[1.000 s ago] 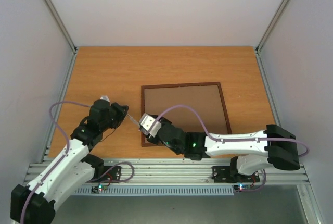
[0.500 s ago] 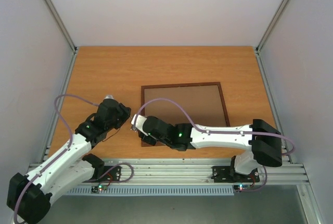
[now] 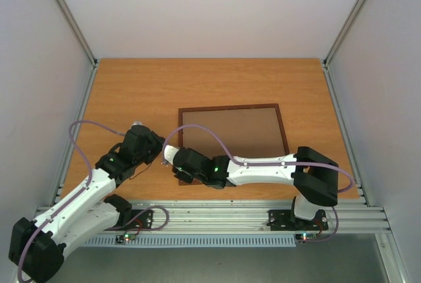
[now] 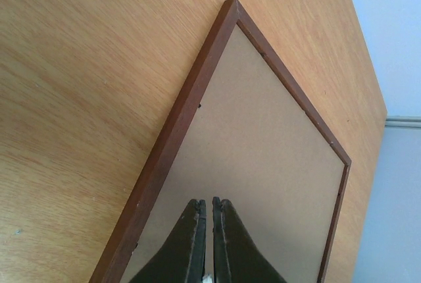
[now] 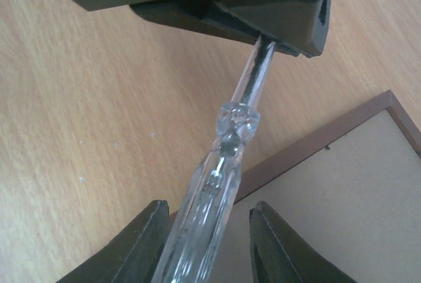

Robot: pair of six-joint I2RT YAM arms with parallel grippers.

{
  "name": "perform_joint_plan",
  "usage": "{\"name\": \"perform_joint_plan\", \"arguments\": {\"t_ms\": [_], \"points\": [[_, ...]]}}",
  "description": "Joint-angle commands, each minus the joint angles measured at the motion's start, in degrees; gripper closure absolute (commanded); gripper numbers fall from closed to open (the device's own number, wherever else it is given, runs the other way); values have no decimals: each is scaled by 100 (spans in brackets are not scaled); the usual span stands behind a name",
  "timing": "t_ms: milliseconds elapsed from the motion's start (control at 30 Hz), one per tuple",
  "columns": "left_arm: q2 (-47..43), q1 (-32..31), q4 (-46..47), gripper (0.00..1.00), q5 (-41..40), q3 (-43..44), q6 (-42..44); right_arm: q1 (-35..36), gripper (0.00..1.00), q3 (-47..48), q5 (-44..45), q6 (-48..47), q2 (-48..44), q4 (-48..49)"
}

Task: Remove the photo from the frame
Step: Adjust the screwdriver.

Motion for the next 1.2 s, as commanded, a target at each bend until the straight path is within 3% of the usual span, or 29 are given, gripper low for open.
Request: {"name": "perform_joint_plan", "arguments": {"t_ms": [0,333,600,733,833,1000,1167], "points": [[22,-34,24,99,-46,95,-179,-34,65,292,247,10,106,255],[-5,-37,-11,99,-5,47,-256,-39,73,446,446,53,249,246],[-152,-32,-232,98,-124,104,-108,-114,99,280,284,-56,76,204],[-497,-34,-292,68,-233,75,67,-311,99,-96,-112,-88,-226,356],[-805,-13,-326,54,-271,82,263,-496,99,-349,-573,-202,-481,400],[-1010,168,-371,46,-197,163,763,-916,99,-728,-1327,-512,-868,294],[-487,633,-274,38,612,331,1427,-1158,99,-1074,-1002,-938,-1139,229]]}}
